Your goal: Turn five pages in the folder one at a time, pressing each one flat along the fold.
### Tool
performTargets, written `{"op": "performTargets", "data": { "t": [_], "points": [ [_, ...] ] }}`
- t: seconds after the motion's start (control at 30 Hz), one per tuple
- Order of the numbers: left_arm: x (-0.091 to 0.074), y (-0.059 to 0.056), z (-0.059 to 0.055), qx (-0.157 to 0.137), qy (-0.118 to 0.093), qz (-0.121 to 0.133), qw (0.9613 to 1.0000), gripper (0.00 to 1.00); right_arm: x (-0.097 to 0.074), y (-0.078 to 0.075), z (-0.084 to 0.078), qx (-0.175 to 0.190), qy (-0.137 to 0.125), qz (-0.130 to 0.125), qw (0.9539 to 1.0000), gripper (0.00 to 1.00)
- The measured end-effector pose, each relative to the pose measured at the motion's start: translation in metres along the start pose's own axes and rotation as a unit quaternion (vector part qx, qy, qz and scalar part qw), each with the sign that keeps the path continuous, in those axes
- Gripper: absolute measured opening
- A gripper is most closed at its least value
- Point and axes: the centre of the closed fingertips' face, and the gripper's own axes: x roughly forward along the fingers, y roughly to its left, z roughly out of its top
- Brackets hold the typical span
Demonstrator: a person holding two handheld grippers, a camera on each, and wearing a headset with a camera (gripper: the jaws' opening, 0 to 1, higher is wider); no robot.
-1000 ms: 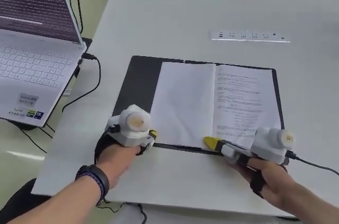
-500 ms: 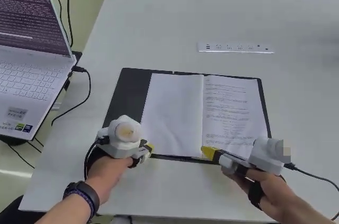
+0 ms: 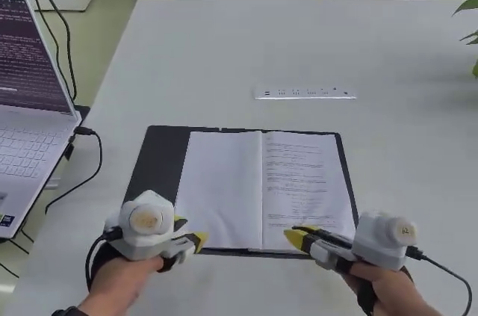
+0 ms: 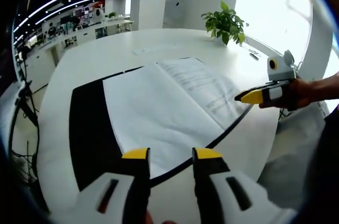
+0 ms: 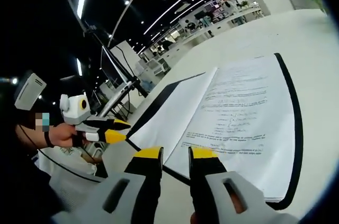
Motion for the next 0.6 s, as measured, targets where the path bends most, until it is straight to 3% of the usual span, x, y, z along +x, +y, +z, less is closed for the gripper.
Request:
{"op": "performTargets", "data": {
  "t": [0.3, 0.47, 0.6],
  "points": [
    [-0.014, -0.005, 0.024, 0.026, -0.015, -0.008, 0.9995, 0.39, -0.022, -0.011, 0.015, -0.032, -0.01, -0.021, 0.9992, 0.29],
    [-0.02, -0.003, 0.027, 0.029, -0.021, -0.008, 0.9993, 0.46, -0.037, -0.009, 0.027, -0.035, -0.034, -0.021, 0.9986, 0.39],
    [-0.029, -0.003, 0.027, 0.025, -0.019, -0.003, 0.9995, 0.51, -0.047, -0.009, 0.028, -0.045, -0.034, -0.031, 0.998, 0.45]
  ]
}}
